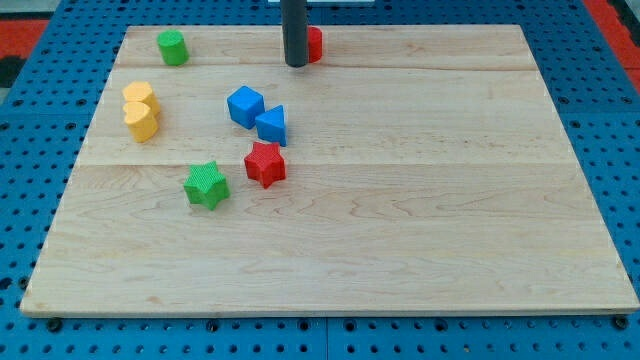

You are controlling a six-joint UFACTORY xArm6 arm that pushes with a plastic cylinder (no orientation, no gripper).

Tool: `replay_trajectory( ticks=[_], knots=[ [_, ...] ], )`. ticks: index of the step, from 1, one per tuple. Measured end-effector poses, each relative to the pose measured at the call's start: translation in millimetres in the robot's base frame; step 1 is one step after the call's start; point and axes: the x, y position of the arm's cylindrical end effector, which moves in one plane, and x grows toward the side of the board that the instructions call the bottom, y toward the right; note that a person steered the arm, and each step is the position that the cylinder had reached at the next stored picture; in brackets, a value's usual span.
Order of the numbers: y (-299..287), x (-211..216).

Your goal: Separate the blue blocks

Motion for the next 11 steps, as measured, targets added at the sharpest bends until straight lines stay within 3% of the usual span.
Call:
replay_trajectory(
  ticks=[2,3,4,5,6,9,11],
  knots=[
    [-110.3,40.4],
    [-135.5,64.8],
    [-71.7,98.2],
    [14.6,99.5],
    [51.0,73.8],
    [-32.8,83.2],
    [-55.0,82.4]
  ],
)
